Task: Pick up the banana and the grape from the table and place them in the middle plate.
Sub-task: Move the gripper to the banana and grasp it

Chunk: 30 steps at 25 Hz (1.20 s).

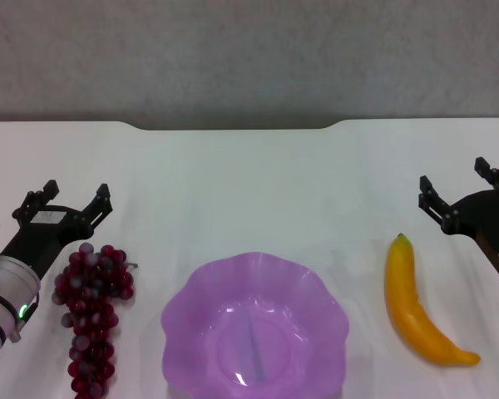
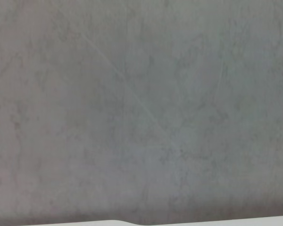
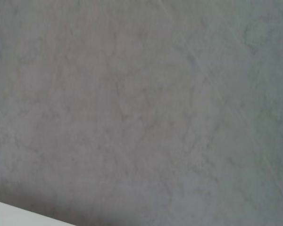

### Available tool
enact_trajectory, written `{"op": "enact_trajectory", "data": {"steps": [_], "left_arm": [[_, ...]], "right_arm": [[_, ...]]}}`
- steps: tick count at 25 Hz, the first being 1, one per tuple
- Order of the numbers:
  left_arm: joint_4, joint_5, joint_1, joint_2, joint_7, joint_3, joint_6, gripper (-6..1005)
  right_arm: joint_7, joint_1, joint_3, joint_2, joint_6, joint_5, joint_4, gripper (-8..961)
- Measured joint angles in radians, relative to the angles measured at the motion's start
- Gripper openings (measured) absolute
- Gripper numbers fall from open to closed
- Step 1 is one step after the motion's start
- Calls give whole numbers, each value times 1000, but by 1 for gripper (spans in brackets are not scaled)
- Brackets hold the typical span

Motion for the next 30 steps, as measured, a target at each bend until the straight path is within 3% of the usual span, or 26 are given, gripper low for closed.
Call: {"op": "enact_trajectory", "data": {"steps": [25,28,29,30], "left_arm": [[2,1,10,-1,-2,0,-2,877],[-2,1,17,0,-1,0,-2,877],[-4,1,21,0,1,0,-4,877],[-5,1,23,0,3,0,-8,877]], "right_arm": [[-1,-1,4,-4,20,0,39,891],[-6,-7,28,-31,106,-1,116,889],[-11,-20,47,-51,157,-4,170,888],[-21,-44,81,-86,232,-6,248,886]]}}
